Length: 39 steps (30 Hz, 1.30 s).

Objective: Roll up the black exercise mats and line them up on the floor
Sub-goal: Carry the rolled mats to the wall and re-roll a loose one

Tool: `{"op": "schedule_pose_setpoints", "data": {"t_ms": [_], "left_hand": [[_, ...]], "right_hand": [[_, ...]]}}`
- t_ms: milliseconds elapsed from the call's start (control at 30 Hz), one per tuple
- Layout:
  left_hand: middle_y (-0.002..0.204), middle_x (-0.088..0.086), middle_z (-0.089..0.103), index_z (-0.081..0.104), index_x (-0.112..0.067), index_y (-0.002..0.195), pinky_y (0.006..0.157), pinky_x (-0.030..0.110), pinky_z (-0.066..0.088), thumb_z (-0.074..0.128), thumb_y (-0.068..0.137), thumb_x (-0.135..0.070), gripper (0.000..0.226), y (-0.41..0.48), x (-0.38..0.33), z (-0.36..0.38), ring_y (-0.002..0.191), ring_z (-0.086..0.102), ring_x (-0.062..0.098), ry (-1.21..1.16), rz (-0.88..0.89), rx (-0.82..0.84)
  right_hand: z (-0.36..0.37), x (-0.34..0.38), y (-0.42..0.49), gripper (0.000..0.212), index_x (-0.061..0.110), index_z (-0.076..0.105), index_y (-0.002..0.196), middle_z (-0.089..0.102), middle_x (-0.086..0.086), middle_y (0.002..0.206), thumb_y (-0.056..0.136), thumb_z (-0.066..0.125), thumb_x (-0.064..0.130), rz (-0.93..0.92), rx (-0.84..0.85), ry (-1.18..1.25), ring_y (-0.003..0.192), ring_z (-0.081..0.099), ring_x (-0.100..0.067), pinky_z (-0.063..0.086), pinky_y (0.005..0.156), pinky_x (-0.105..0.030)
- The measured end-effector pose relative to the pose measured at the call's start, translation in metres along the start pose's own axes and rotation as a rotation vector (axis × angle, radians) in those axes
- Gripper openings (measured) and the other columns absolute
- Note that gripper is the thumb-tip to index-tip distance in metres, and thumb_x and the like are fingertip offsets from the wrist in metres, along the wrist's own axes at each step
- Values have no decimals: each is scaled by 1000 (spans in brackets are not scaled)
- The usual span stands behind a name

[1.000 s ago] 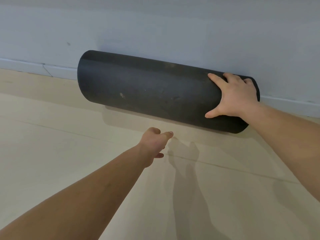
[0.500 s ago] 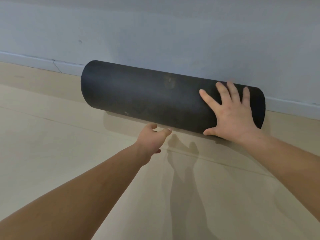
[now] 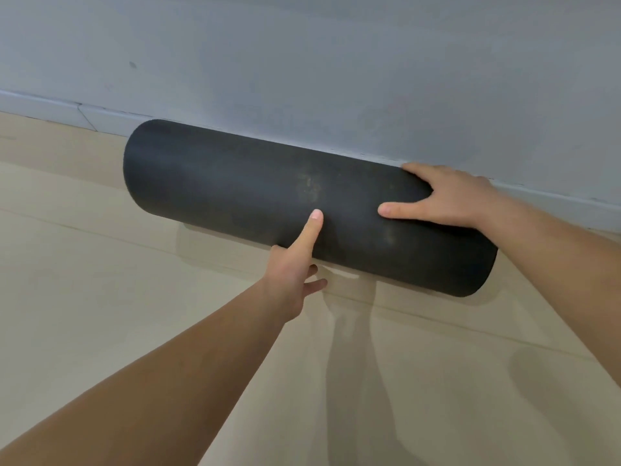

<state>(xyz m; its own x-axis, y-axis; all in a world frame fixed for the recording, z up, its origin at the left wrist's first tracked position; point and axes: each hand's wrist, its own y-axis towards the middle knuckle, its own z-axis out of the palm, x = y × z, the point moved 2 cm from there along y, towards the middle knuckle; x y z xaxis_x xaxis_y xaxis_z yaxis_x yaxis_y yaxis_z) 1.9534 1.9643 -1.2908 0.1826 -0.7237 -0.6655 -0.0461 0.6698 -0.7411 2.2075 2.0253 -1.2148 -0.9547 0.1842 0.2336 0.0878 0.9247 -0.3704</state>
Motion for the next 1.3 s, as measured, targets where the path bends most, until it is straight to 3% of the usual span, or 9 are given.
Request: {"op": "schedule_pose_setpoints", "data": {"t_ms": [200,333,467,667,867,1000,1067,1200,1300], "left_hand": [[139,1,67,47,-32,152,87,56,62,102,52,-63,118,6,17,23,118,71,32,-388,-61,66],[136,-1,68,49,-32,149,99,63,58,100,64,-52,100,8,29,6,120,68,30,-423,-50,72],[135,-1,72,53,-34,147,81,51,66,102,60,-49,102,8,33,-28,121,71,29,-397,-47,102],[128,-4,78,60,-34,143,90,47,63,89,57,-63,95,1,36,-113,118,74,23,-97,-26,106],[122,1,80,68,-28,132,103,46,59,82,60,-53,77,-18,-43,-199,111,77,23,426,17,254],[122,-1,79,62,-36,137,96,47,62,89,56,-35,85,-37,-80,-214,108,78,27,898,-6,448],[125,-4,78,59,-42,139,94,50,63,93,55,-30,91,-37,-75,-203,107,78,27,1103,-6,530],[127,-11,70,53,-47,142,94,45,63,94,42,-46,109,-36,-62,-171,109,74,21,1462,69,601],[129,-9,69,51,-43,147,96,45,62,93,38,-50,117,-34,-64,-164,111,72,21,1528,93,592]], "right_hand": [[-5,-1,28,132,53,44,153,42,8,163,35,69,106,32,246,265,148,42,-25,34,121,-48],[1,2,38,130,47,53,150,51,8,151,38,52,114,120,363,268,137,50,-30,29,124,-57],[18,18,12,92,47,65,123,65,8,132,58,43,108,150,514,234,119,61,-31,47,103,-56],[73,50,-43,114,34,49,136,57,1,138,49,61,107,181,705,394,115,67,-36,62,85,-66],[161,130,-139,105,39,53,136,62,-1,145,52,63,102,147,1032,718,118,73,-32,47,110,-68],[228,222,-232,127,38,42,159,61,8,151,55,44,110,79,1226,755,129,64,-13,45,116,-60],[210,246,-258,122,32,40,161,62,6,150,67,28,109,-67,1223,543,117,73,-20,47,114,-56],[102,243,-244,69,34,72,126,79,21,101,75,75,80,-423,807,100,86,74,2,62,91,-39],[52,210,-216,122,61,27,152,55,37,137,47,84,86,-406,430,-155,128,53,1,49,107,-34]]}}
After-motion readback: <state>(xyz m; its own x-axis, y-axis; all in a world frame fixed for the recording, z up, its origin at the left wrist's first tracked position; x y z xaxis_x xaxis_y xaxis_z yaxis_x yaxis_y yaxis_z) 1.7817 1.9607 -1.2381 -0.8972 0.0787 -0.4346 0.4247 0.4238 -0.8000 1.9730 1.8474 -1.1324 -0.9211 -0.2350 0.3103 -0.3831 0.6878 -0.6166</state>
